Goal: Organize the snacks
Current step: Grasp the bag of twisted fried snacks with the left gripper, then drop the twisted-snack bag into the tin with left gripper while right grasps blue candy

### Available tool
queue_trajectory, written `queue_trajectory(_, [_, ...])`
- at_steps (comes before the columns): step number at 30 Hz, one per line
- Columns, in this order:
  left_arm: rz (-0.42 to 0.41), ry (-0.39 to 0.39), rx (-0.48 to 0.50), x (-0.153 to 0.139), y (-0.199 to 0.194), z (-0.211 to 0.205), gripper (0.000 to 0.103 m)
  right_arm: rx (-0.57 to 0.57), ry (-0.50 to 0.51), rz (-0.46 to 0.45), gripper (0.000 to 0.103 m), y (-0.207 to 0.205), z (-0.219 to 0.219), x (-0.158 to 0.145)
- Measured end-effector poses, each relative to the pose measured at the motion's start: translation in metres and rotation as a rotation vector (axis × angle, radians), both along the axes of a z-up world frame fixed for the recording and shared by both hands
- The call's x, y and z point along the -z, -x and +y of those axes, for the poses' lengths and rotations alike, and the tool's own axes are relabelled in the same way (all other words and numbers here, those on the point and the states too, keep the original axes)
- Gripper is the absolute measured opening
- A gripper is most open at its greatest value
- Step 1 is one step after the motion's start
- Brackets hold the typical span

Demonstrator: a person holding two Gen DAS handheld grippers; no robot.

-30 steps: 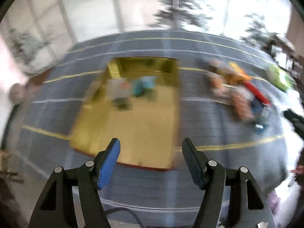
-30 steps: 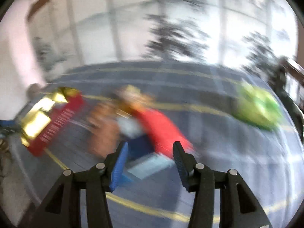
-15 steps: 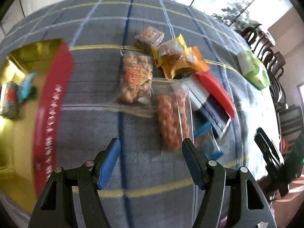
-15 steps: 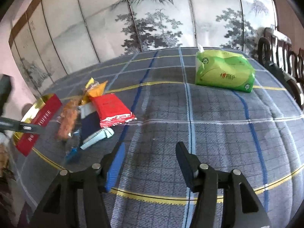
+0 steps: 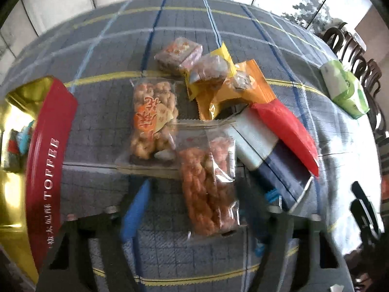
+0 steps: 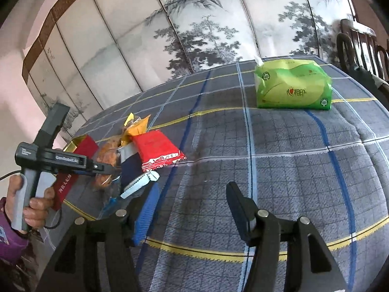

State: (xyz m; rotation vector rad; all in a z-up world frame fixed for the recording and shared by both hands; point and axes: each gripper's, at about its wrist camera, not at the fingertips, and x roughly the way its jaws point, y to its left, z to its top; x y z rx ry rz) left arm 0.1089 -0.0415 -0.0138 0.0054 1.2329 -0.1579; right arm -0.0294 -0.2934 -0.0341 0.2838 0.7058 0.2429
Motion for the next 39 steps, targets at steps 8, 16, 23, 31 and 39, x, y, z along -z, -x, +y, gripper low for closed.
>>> queue_trajectory(8, [-0.001, 0.094, -0.048, -0.005, 0.041, 0.024, 0.032, 0.002, -0.014, 0.005, 0.06, -0.002, -0.004, 0.001])
queue_trajectory(16, [-0.049, 0.121, -0.056, -0.031, 0.1, 0.049, 0.032, -0.185, 0.013, -0.022, 0.06, 0.008, 0.036, -0.008])
queue_trajectory(23, [-0.089, 0.11, -0.033, -0.048, 0.12, 0.055, 0.033, -0.391, 0.085, -0.016, 0.06, 0.004, 0.116, -0.014])
queue_trajectory(31, [-0.109, 0.126, -0.024, -0.058, 0.13, 0.063, 0.033, -0.398, 0.148, 0.021, 0.06, -0.018, 0.133, -0.007])
queue_trajectory(39, [-0.103, 0.139, -0.028, -0.057, 0.131, 0.068, 0.033, -0.399, 0.212, 0.047, 0.055, -0.031, 0.147, 0.001])
